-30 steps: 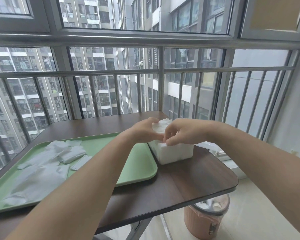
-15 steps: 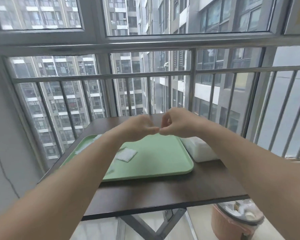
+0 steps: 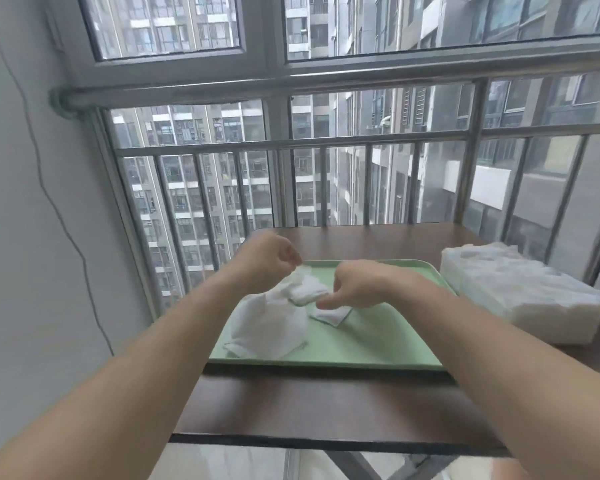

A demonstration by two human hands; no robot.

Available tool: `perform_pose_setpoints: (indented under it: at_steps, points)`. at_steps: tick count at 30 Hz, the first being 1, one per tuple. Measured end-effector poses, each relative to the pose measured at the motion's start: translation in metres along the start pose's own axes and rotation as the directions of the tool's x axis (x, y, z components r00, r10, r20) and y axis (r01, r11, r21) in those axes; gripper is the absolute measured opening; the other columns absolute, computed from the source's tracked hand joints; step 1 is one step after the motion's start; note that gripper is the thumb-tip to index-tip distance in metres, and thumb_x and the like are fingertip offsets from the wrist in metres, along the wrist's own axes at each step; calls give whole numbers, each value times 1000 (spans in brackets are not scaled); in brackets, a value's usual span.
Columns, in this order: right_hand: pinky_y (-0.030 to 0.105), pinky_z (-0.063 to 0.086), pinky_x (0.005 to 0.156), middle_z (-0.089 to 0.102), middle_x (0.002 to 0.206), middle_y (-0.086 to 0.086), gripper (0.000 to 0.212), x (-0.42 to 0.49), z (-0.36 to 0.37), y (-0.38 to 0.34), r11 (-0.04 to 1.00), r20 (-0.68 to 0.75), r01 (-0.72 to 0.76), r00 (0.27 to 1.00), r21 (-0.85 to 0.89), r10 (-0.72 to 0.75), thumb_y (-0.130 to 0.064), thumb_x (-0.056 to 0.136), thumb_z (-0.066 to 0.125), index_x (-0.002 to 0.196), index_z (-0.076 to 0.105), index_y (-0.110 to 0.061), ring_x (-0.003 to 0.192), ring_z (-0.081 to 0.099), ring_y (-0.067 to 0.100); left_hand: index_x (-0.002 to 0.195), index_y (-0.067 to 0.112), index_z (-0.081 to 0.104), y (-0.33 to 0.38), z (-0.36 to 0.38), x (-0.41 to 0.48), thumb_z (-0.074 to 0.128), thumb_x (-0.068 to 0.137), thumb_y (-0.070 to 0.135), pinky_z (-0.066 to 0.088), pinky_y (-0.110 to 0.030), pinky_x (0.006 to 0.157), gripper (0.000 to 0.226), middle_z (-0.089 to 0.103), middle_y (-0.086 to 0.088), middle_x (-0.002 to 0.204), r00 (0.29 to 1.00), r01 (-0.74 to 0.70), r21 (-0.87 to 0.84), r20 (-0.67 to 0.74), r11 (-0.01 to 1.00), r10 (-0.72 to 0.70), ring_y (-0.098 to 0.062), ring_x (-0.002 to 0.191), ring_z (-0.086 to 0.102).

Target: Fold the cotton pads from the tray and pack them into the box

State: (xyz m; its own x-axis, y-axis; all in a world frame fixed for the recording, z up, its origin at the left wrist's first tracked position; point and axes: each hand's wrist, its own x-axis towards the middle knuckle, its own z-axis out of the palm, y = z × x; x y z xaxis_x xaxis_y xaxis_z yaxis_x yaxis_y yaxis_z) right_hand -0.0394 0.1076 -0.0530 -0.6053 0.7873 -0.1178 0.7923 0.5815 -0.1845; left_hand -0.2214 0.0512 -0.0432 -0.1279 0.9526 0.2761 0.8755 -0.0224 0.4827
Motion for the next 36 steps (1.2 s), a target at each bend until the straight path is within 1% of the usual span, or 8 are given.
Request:
perform_pose_setpoints:
  at_steps: [5, 13, 16, 20, 26, 30, 33, 36]
  points:
    - [28, 34, 55, 51, 61, -1, 46, 9, 1, -3, 996, 70, 14, 997, 83, -20, -50, 78, 77, 70, 64, -7, 60, 46, 20, 83, 33, 73, -4, 7, 22, 66, 85, 4, 58, -30, 91, 30, 75, 14, 90, 1000, 28, -10, -13, 1000, -28, -4, 89, 69]
    - [23, 41, 46, 56, 86, 3, 22, 17, -1, 26, 920, -148, 40, 989, 390, 20, -14, 77, 78, 88, 59, -12, 59, 49, 16, 139, 20, 52, 15, 24, 38, 72, 87, 20, 48, -37, 103, 55, 57, -4, 136, 919, 56, 251, 366, 966, -148, -24, 122, 55]
    - [25, 49, 48, 57, 103, 3, 37, 17, 6, 40, 836, -199, 26, 975, 549, 100, -10, 73, 82, 98, 56, -19, 66, 57, 17, 149, 22, 38, 14, 27, 42, 75, 84, 19, 47, -39, 104, 74, 52, -4, 141, 907, 71, 265, 384, 962, -173, -25, 125, 52]
    - [23, 43, 52, 57, 93, -2, 47, 17, 6, 47, 786, -300, 72, 942, 614, 148, -8, 71, 83, 108, 56, -19, 74, 58, 16, 152, 23, 35, 17, 27, 43, 77, 82, 14, 48, -34, 101, 82, 49, -4, 143, 905, 63, 243, 395, 968, -158, -25, 125, 51]
    - [31, 50, 62, 61, 88, 3, 25, 10, 6, 52, 747, -378, 105, 903, 656, 205, -6, 82, 63, 106, 60, -13, 72, 58, 20, 139, 23, 54, 18, 29, 37, 75, 81, 14, 41, -24, 83, 62, 54, 2, 122, 949, -50, 268, 314, 962, -39, -19, 105, 51]
    - [30, 49, 59, 59, 84, 10, 16, 1, 2, 54, 621, -385, 185, 900, 761, 203, -1, 89, 54, 100, 65, 1, 72, 54, 22, 109, 19, 76, 23, 25, 33, 75, 80, 10, 47, -21, 61, 30, 67, 3, 91, 980, -56, 85, 193, 995, 39, -14, 75, 59]
    - [30, 48, 61, 59, 81, 9, 11, -3, -2, 51, 533, -427, 267, 882, 803, 202, -1, 89, 56, 90, 66, -4, 72, 54, 20, 97, 17, 78, 28, 22, 26, 77, 80, 6, 55, -18, 69, 21, 68, 5, 83, 996, -58, -170, 55, 984, 69, -7, 73, 62]
    - [37, 46, 68, 58, 77, 8, 11, -7, -4, 47, 433, -446, 351, 884, 830, 137, -3, 84, 57, 81, 65, -11, 74, 53, 22, 92, 18, 75, 26, 24, 20, 76, 81, 3, 61, -37, 76, 18, 71, -9, 90, 999, -42, -379, -16, 924, 39, -19, 79, 66]
